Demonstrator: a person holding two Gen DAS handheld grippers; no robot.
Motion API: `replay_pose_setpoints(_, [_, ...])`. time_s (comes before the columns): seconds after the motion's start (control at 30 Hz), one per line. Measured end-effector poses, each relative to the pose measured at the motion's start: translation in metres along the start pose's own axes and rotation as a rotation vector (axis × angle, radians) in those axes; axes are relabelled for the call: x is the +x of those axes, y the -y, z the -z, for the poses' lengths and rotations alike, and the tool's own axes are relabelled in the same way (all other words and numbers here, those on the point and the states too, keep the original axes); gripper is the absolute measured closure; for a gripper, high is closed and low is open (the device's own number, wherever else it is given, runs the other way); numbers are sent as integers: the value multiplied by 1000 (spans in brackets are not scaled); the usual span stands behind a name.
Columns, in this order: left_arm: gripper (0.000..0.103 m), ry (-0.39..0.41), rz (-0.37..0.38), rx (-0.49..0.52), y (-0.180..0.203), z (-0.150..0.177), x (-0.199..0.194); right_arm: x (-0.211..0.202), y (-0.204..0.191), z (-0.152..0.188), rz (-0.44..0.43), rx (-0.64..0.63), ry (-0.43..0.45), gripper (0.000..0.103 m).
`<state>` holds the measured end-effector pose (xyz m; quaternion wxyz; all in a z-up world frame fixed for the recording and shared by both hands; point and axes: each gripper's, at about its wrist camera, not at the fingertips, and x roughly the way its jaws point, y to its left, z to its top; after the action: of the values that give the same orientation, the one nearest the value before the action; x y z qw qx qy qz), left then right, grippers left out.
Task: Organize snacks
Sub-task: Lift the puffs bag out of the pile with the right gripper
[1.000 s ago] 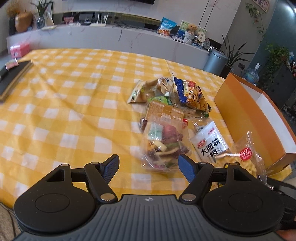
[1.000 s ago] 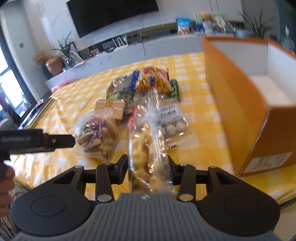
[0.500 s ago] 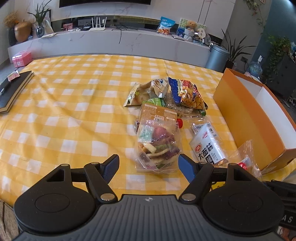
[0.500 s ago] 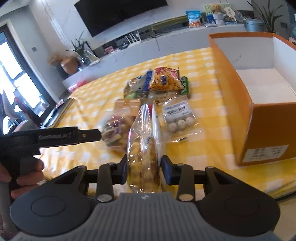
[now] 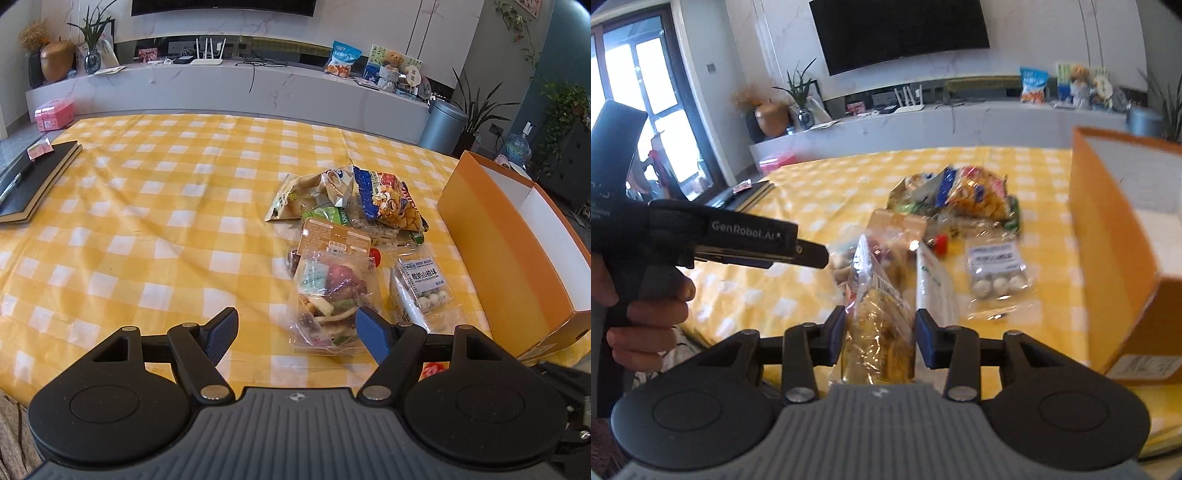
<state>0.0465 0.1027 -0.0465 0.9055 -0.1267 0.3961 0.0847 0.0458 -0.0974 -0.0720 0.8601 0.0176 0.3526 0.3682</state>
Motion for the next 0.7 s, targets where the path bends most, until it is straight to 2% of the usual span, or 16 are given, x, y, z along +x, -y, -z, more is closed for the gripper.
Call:
replay_pose_setpoints(0.1, [17, -1, 2, -8, -2, 0, -1, 6, -6, 1, 5, -18, -12, 64])
replay_pose_setpoints(0.27, [17, 5, 1, -16, -5, -1, -4, 8, -20, 2, 69, -95, -17, 64])
replay_pose_setpoints(0.3, [17, 6, 0, -16, -5, -2, -5, 8, -21, 2, 84, -106, -16, 61])
replay_pose_setpoints(0.37, [17, 9, -6, -17, -5, -2, -6, 6, -18, 3, 117, -111, -4, 49])
replay_pose_setpoints(0.57, [17, 8, -21, 19, -1, -1, -6, 5, -5, 3, 127, -49, -6, 48])
replay_pose_setpoints(0.7, [17, 14, -27, 25, -3, -1, -8, 8, -19, 6, 231, -156, -2, 47])
